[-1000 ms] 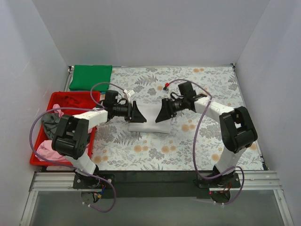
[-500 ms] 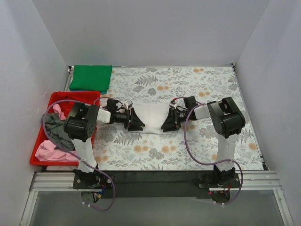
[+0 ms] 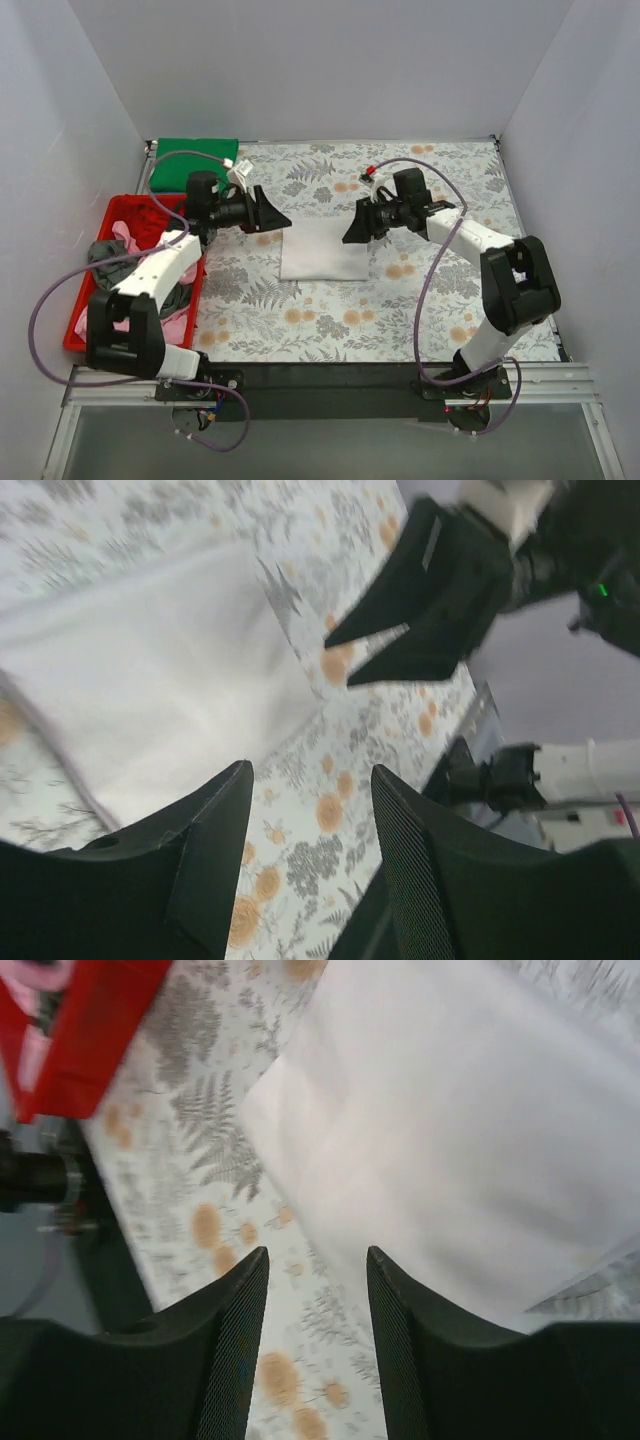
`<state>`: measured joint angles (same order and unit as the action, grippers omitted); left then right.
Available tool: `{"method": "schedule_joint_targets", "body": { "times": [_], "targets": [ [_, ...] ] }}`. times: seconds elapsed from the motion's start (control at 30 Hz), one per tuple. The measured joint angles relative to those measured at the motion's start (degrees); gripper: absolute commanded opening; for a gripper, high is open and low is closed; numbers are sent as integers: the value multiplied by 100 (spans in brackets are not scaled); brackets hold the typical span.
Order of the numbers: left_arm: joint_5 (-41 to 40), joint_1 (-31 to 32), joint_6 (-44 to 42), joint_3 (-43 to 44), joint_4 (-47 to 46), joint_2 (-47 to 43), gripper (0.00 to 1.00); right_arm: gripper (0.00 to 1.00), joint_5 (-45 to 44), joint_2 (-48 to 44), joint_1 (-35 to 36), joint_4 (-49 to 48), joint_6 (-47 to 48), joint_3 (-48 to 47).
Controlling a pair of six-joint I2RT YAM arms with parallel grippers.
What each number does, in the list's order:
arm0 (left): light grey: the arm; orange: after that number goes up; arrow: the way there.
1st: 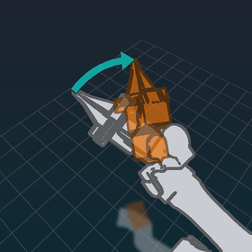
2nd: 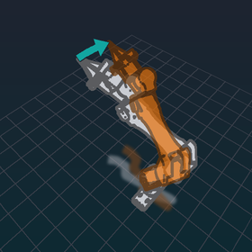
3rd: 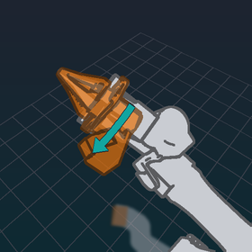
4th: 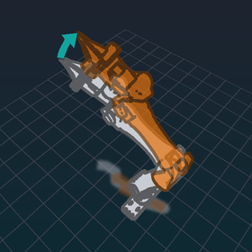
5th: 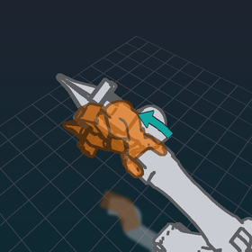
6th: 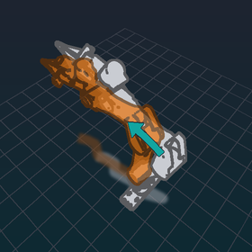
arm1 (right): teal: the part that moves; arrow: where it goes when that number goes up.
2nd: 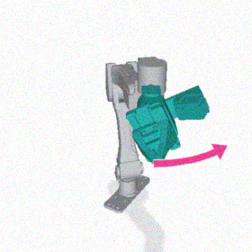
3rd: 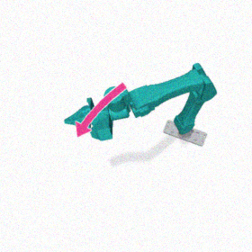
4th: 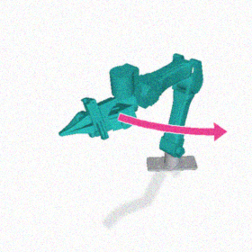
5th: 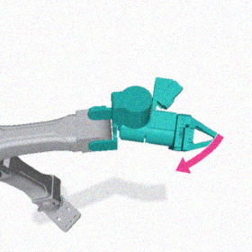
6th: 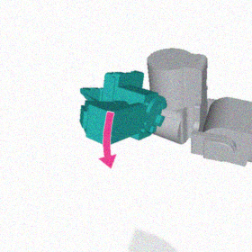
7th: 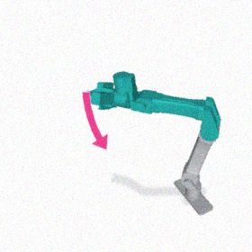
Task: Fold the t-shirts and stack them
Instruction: Fold the tshirt
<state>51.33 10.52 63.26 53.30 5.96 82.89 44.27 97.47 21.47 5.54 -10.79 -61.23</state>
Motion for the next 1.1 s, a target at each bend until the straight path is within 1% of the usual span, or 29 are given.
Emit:
{"method": "schedule_joint_targets", "body": {
  "times": [0.03, 0.07, 0.13, 0.2, 0.23, 0.27, 0.33, 0.37, 0.4, 0.5, 0.63, 0.83, 0.97, 1.07, 1.1],
  "targets": [
    [-197, -85, -33, 68, 76, -293, 53, 51, -387, -214, 240, 61, 334, -105],
    [-413, -177, -66, 133, 184, -520, 54, 51, -682, -369, 463, 83, 579, -164],
    [-914, -332, -63, 275, 498, -769, 54, 50, -1453, -651, 1180, 129, 1209, -269],
    [-1453, -396, -61, 389, 852, -782, 57, 50, -2173, -713, 1908, 170, 1718, -350],
    [-1711, -407, -59, 417, 1034, -730, 62, 50, -2487, -673, 2264, 184, 1923, -367],
    [-1954, -404, -57, 420, 1211, -660, 63, 50, -2765, -608, 2579, 223, 2118, -389],
    [-2341, -404, -39, 420, 1580, -485, 63, 50, -3254, -393, 3042, 306, 2430, -450],
    [-2490, -404, -39, 420, 1729, -404, 66, 50, -3519, -249, 3215, 361, 2570, -498],
    [-2597, -404, -42, 420, 1829, -350, 67, 50, -3729, -87, 3355, 411, 2691, -564],
    [-2883, -404, -26, 417, 2046, -216, 67, 50, -4223, 448, 3668, 507, 2951, -833],
    [-3101, -404, -26, 422, 2149, -33, 67, 50, -4520, 984, 3906, 511, 3145, -1147],
    [-3193, -404, -22, 470, 2253, 280, 67, 50, -4625, 1397, 4006, 501, 3298, -1513],
    [-3239, -404, 2, 472, 2243, 317, 68, 49, -4638, 1598, 4006, 457, 3351, -1711],
    [-3254, -404, 46, 472, 2234, 315, 68, 47, -4671, 1751, 4006, 389, 3379, -1729],
    [-3254, -407, 66, 472, 2225, 315, 68, 44, -4675, 1808, 4006, 367, 3397, -1729]
  ]
}}
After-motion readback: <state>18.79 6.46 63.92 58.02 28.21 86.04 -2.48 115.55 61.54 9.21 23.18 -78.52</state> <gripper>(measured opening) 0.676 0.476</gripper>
